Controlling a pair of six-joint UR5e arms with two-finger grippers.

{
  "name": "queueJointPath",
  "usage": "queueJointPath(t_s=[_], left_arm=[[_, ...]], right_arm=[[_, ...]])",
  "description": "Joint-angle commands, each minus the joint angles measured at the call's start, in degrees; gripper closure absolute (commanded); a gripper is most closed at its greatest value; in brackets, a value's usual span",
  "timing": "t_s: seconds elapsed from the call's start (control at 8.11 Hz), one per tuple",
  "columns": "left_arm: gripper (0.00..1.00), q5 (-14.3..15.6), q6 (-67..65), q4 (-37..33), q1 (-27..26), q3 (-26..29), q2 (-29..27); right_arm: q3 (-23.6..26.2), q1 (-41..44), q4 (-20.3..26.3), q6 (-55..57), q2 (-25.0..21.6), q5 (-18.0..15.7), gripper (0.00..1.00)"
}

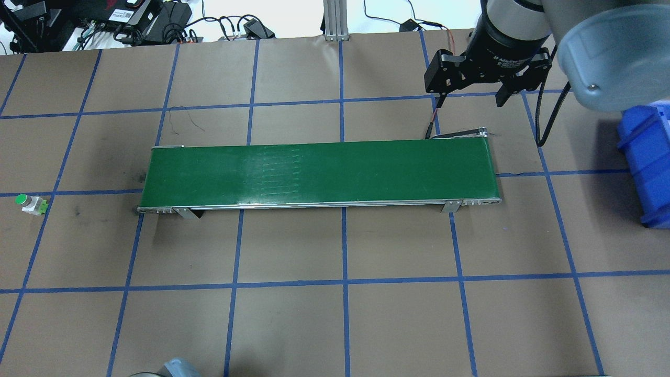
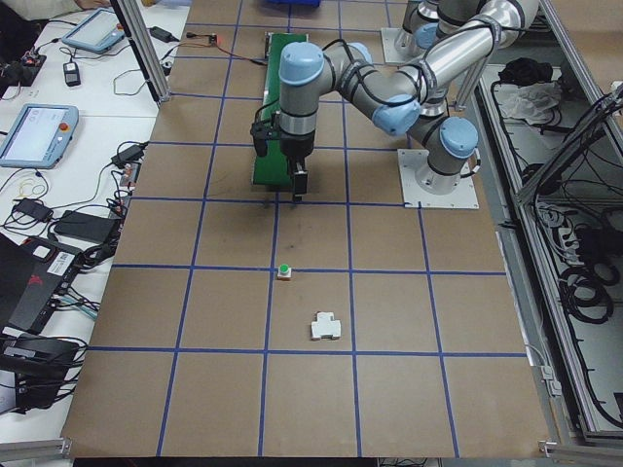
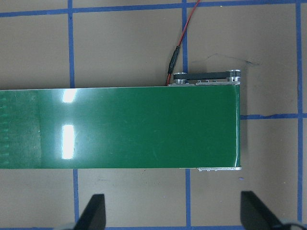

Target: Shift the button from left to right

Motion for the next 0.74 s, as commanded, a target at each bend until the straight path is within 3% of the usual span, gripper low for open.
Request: queueJointPath(t_s=[0.0, 0.12, 0.37, 0.62], left_arm=[[0.0, -1.5, 6.3, 5.9, 6.8, 0.0, -9.1], [0.0, -1.7, 7.0, 6.8, 7.3, 0.1, -11.6], [0.0, -6.3, 7.7, 12.0, 7.3, 0.2, -17.5], [0.0, -6.5, 7.3, 12.4, 7.3, 0.1, -20.8]], right_arm=[[0.0, 0.0, 0.0, 0.0, 0.3, 0.0, 0.0], [0.0, 0.0, -0.1, 0.0, 0.4, 0.1, 0.0], [0.2, 0.0, 0.0, 0.0, 0.4, 0.2, 0.0], [0.1, 0.0, 0.0, 0.0, 0.5, -0.4, 0.0]])
